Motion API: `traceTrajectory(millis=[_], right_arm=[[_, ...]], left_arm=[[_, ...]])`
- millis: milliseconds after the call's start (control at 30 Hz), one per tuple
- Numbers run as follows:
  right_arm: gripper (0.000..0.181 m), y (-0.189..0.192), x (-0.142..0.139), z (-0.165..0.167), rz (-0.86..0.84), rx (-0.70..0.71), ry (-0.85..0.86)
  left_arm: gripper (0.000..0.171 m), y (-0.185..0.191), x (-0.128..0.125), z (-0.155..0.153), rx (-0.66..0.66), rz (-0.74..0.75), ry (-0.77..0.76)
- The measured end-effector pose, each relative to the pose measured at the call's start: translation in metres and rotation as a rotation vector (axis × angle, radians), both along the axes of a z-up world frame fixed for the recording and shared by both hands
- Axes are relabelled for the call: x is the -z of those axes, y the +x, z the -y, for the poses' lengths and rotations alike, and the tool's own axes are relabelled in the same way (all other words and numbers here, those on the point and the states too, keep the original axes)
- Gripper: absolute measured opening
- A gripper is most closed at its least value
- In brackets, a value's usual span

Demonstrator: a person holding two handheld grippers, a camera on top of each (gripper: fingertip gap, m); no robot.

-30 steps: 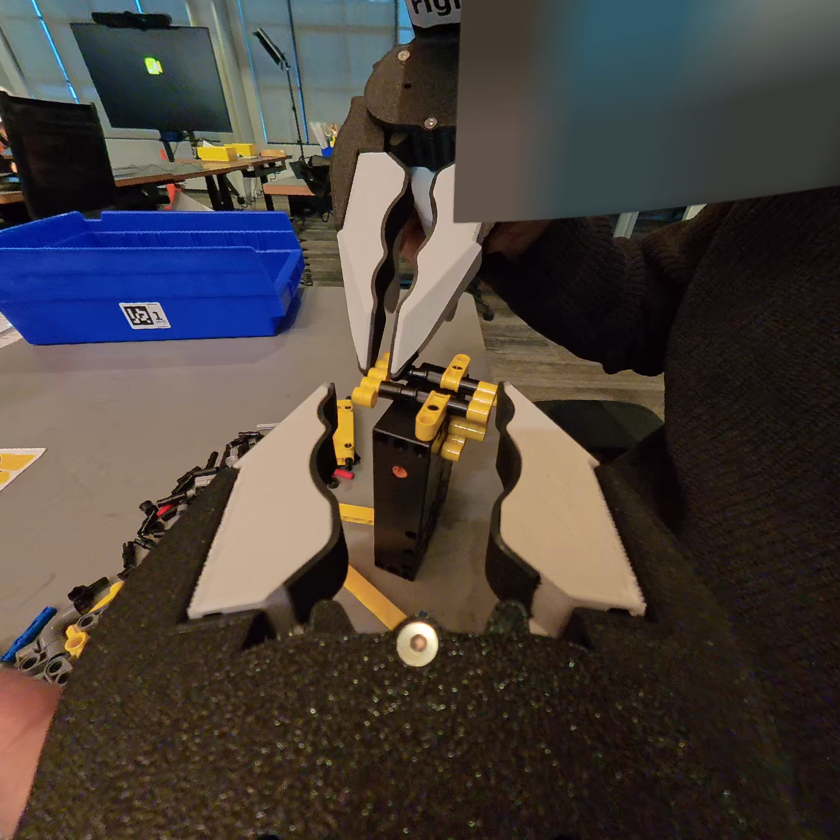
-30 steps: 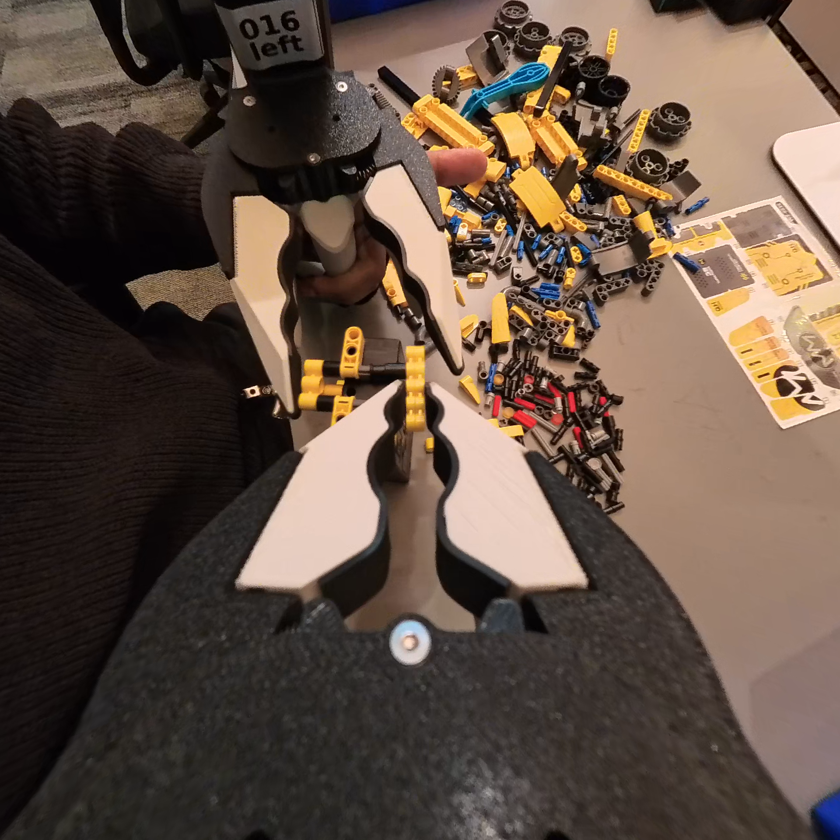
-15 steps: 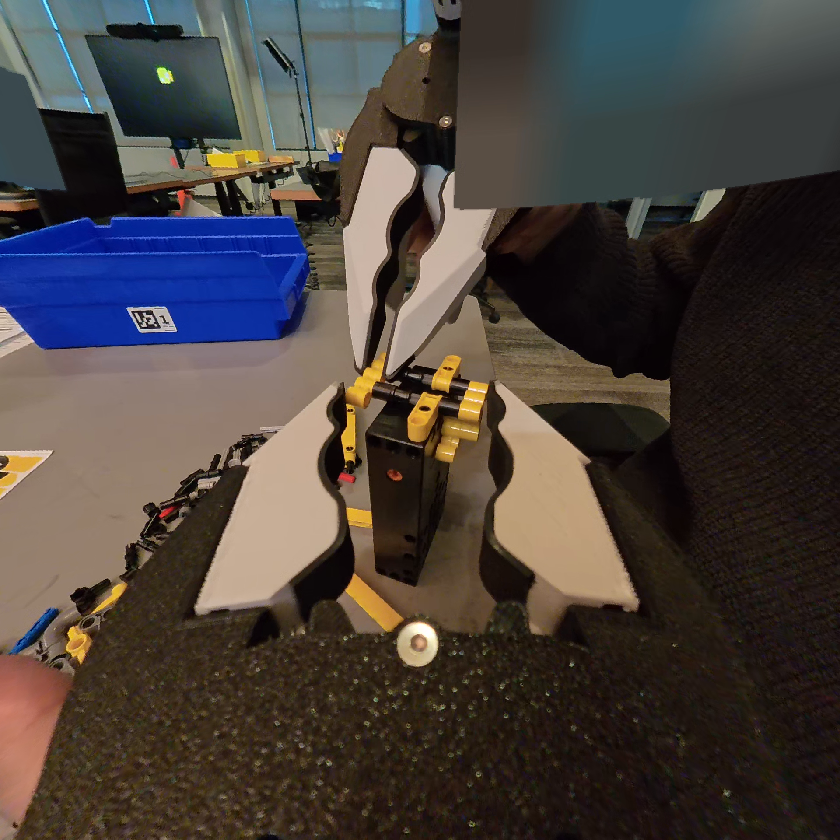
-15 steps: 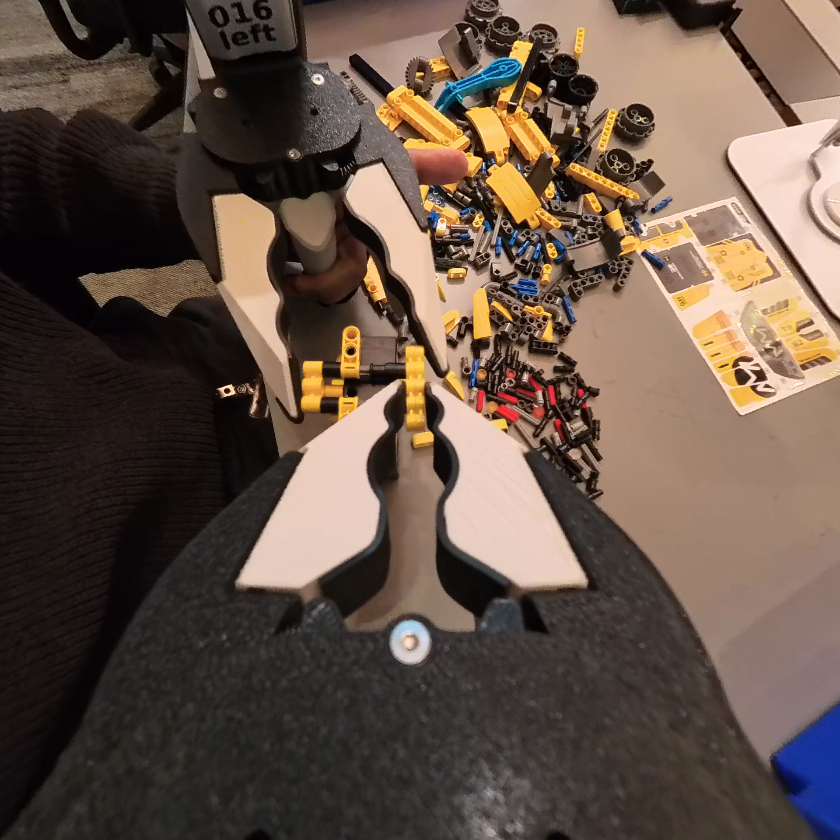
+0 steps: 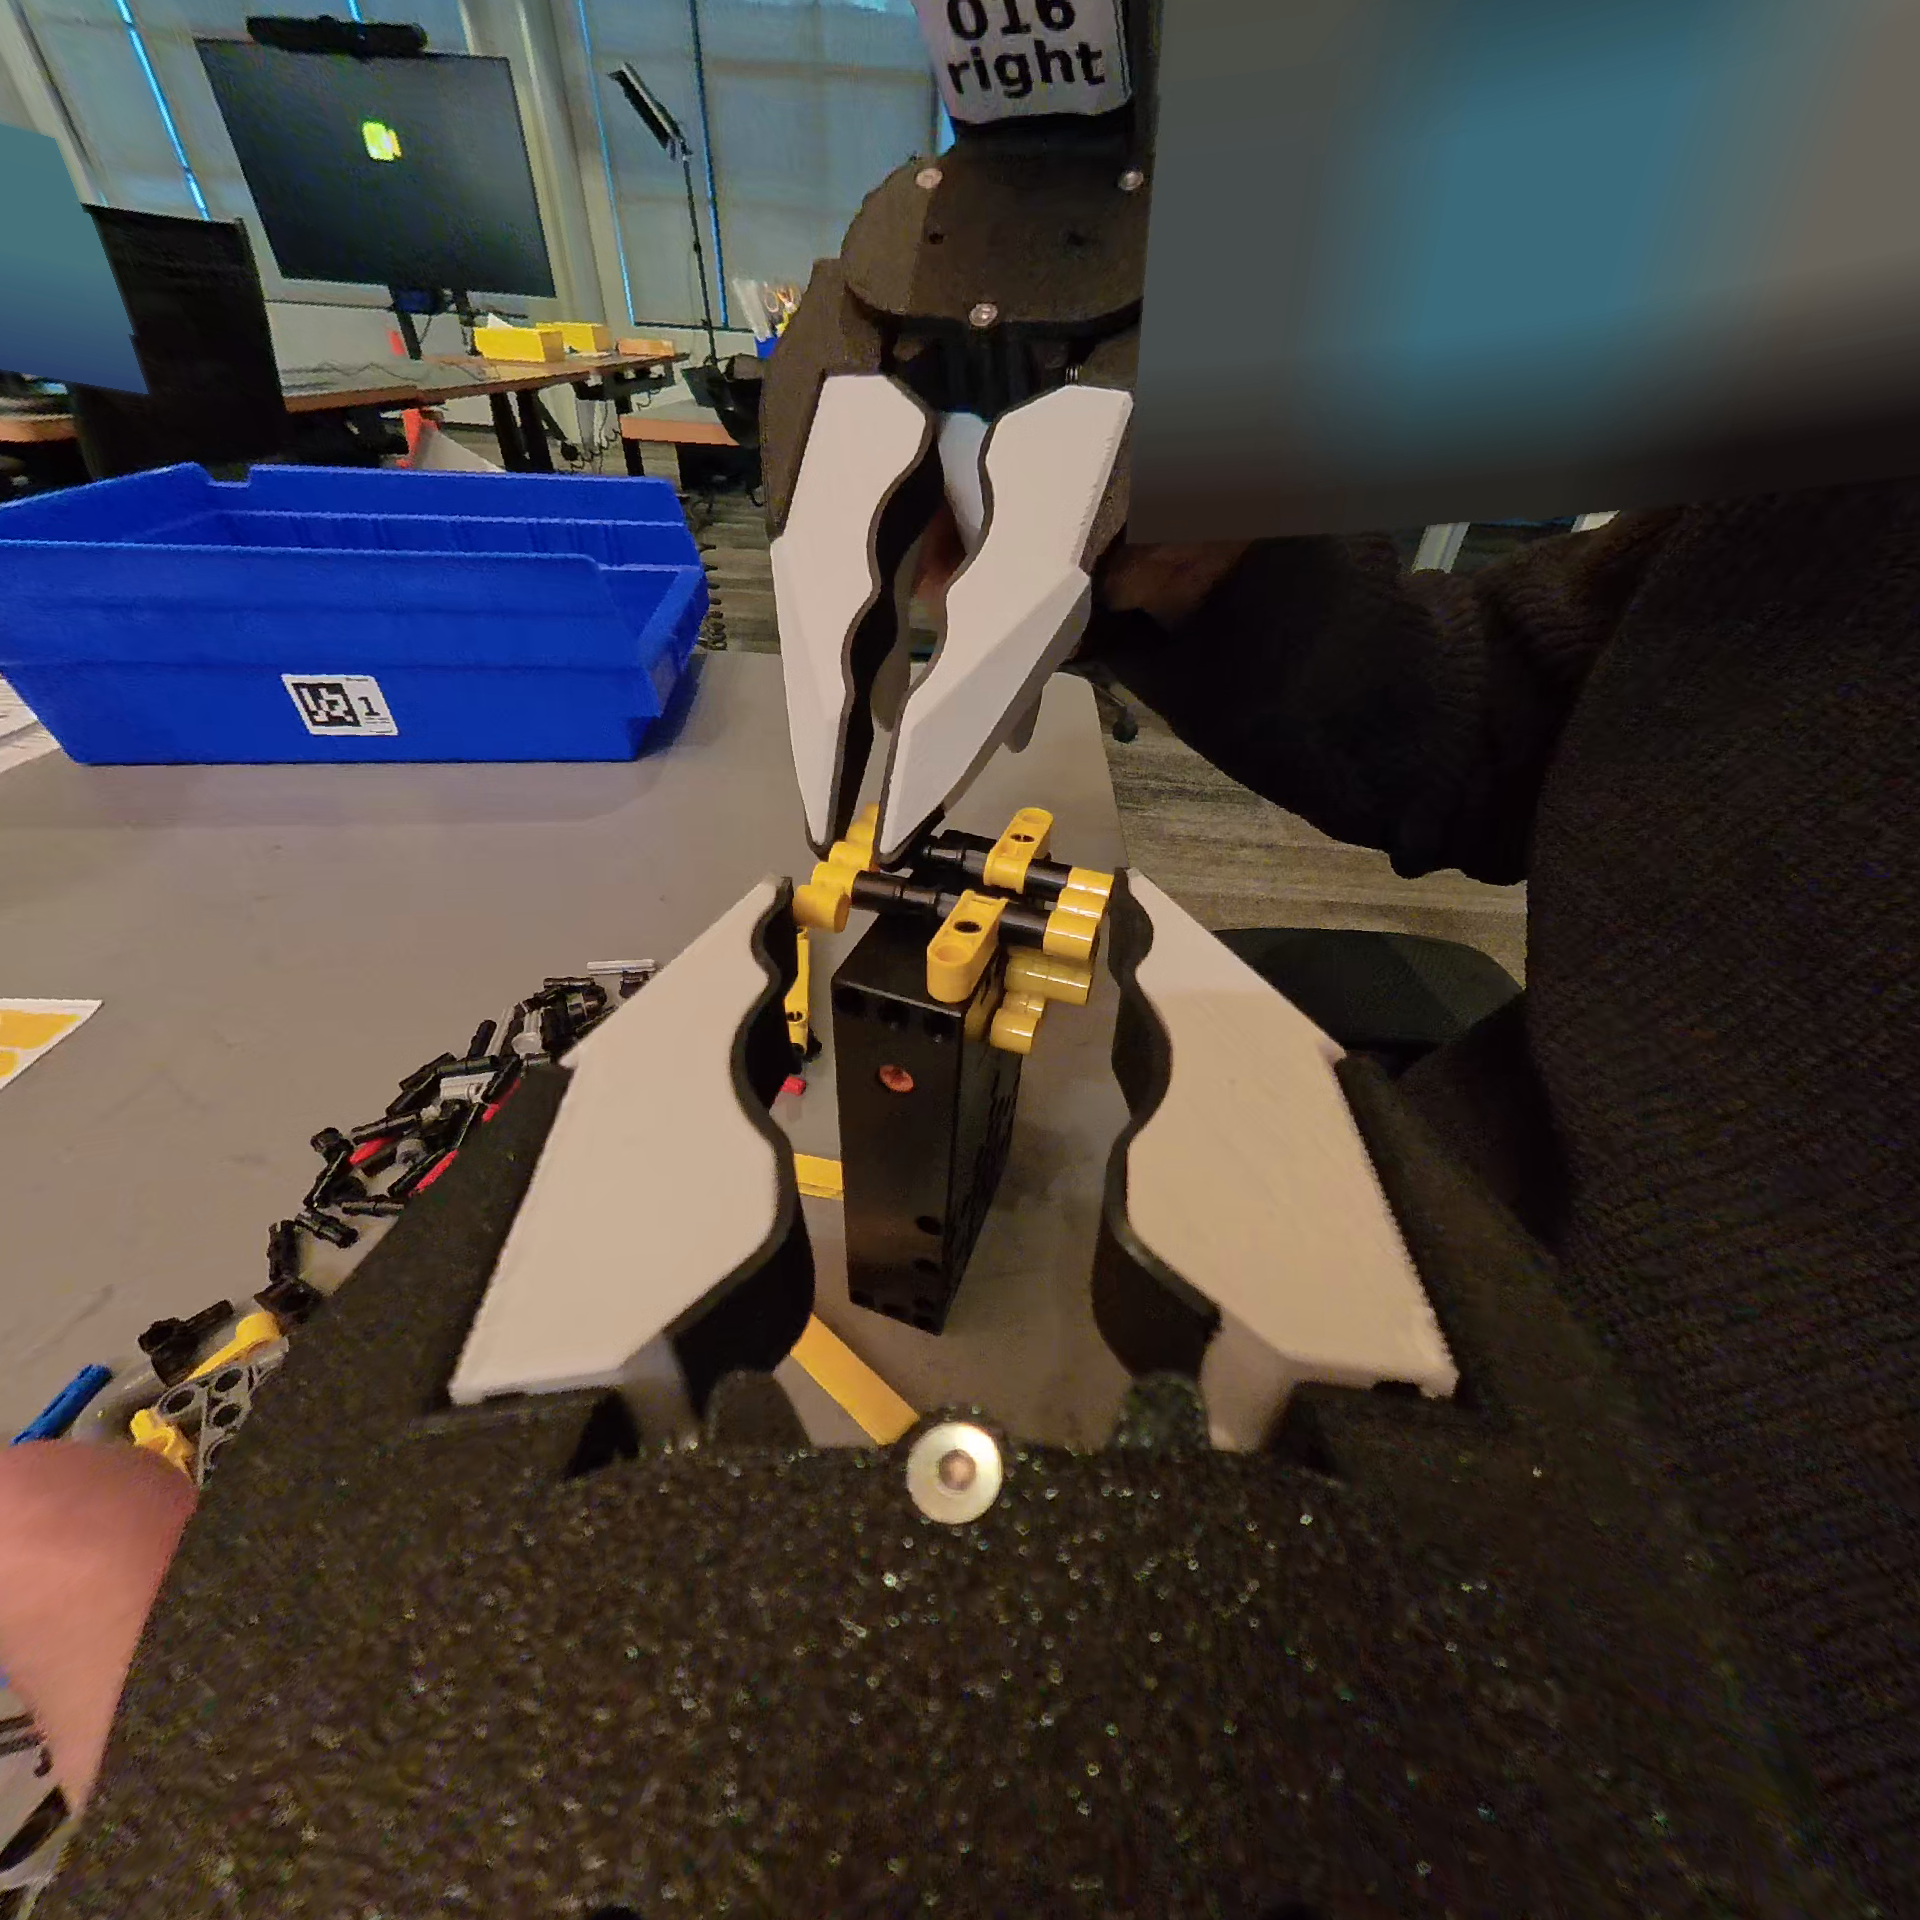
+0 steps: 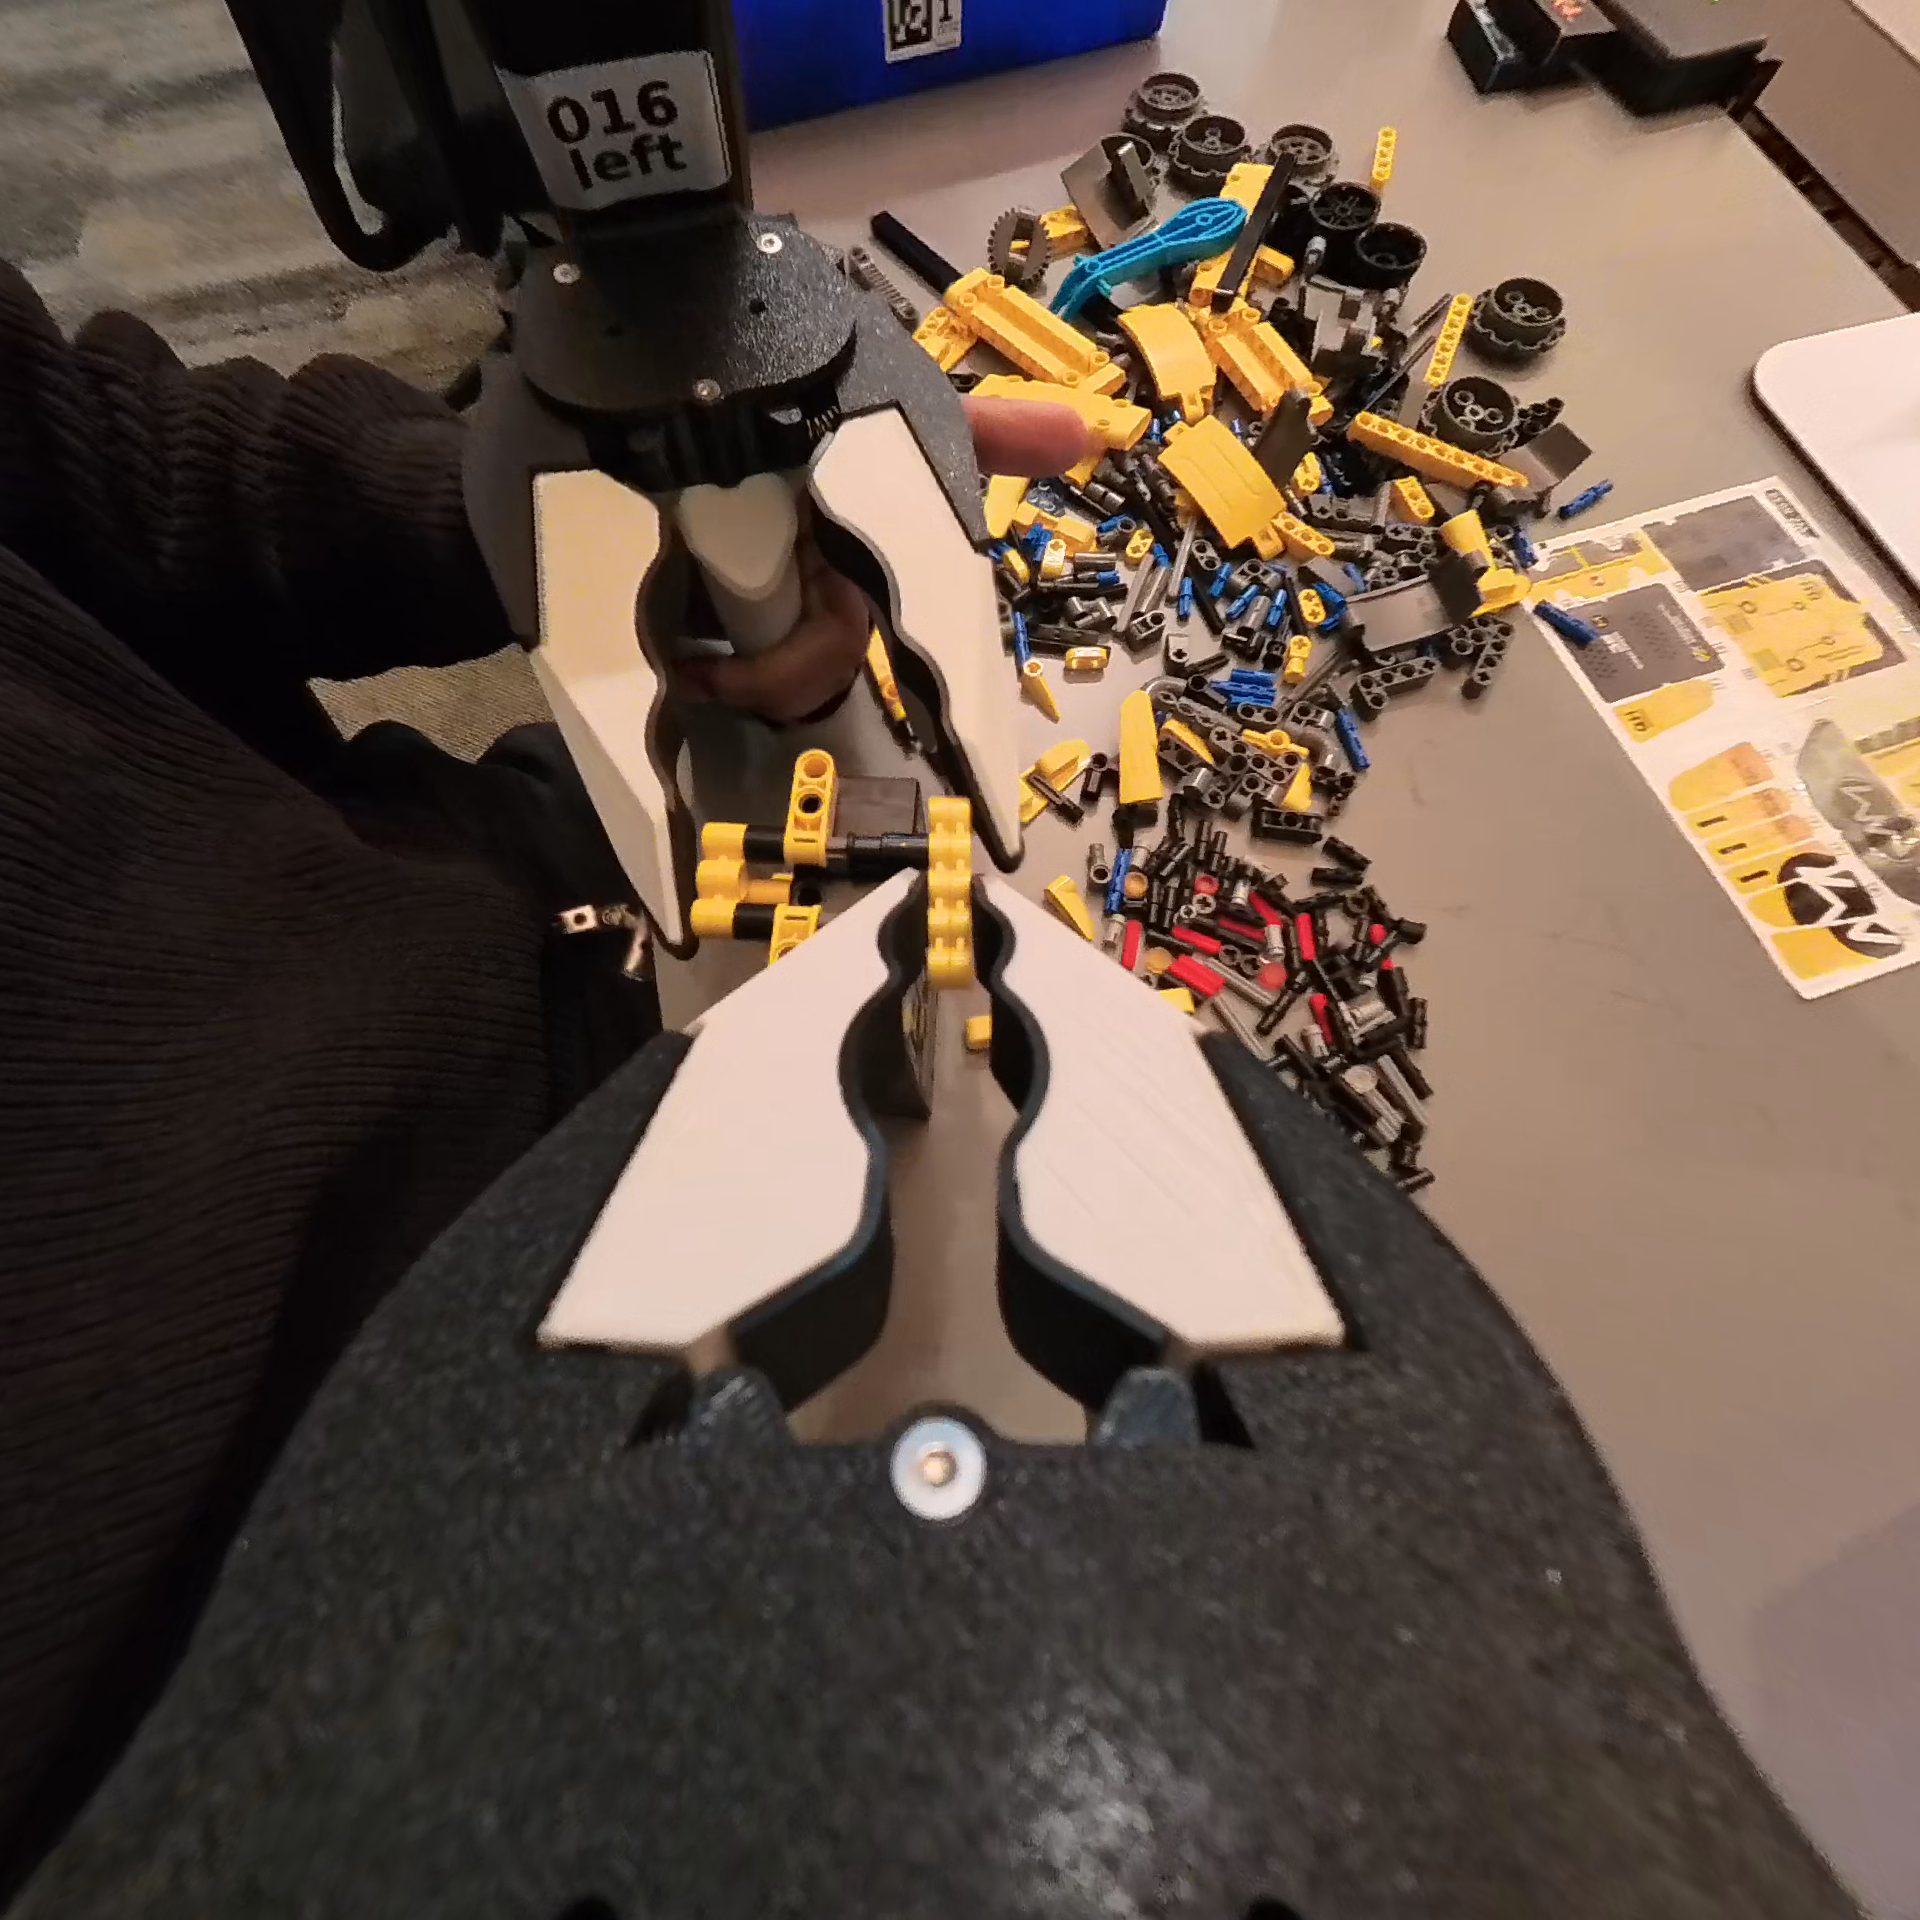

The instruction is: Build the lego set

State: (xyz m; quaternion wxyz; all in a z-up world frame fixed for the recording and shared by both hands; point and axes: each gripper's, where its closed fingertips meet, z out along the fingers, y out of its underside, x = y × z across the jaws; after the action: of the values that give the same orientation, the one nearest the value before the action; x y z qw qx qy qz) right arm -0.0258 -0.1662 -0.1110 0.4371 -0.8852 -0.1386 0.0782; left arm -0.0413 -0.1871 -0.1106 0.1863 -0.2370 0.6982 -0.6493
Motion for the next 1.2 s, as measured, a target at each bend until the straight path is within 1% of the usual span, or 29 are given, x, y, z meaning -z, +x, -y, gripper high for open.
traceTrajectory(millis=[233, 633, 867, 1000, 1033, 1067, 1100, 1133, 1200], right_arm=[[0.008, 0.001, -0.001, 0.000, 0.088, 0.025, 0.012], [0.008, 0.001, -0.001, -0.002, 0.005, 0.003, 0.055], [0.008, 0.001, -0.001, -0.002, 0.012, -0.004, 0.082], [0.008, 0.000, -0.002, -0.002, -0.020, -0.016, 0.103], [0.013, -0.001, -0.003, -0.002, -0.034, -0.020, 0.117], [0.026, 0.000, -0.004, -0.001, -0.045, -0.014, 0.135], [0.033, 0.004, -0.006, -0.001, -0.051, 0.003, 0.158], [0.036, 0.007, -0.009, 0.001, -0.059, 0.019, 0.188], [0.049, 0.007, -0.015, 0.005, -0.109, 0.022, 0.252]], left_arm=[[0.059, 0.002, 0.000, 0.000, -0.022, 0.014, 0.009], [0.057, 0.003, 0.000, -0.002, -0.025, -0.007, -0.004], [0.056, 0.004, 0.000, -0.001, -0.037, 0.001, 0.002], [0.057, 0.004, 0.000, -0.002, -0.046, 0.008, 0.008], [0.057, 0.004, 0.000, -0.002, -0.051, 0.012, 0.011], [0.057, 0.004, 0.000, -0.003, -0.055, 0.013, 0.010], [0.057, 0.005, 0.000, -0.004, -0.063, 0.012, 0.007], [0.057, 0.005, 0.000, -0.004, -0.071, 0.013, 0.007], [0.057, 0.004, 0.000, -0.004, -0.066, 0.017, 0.008]])
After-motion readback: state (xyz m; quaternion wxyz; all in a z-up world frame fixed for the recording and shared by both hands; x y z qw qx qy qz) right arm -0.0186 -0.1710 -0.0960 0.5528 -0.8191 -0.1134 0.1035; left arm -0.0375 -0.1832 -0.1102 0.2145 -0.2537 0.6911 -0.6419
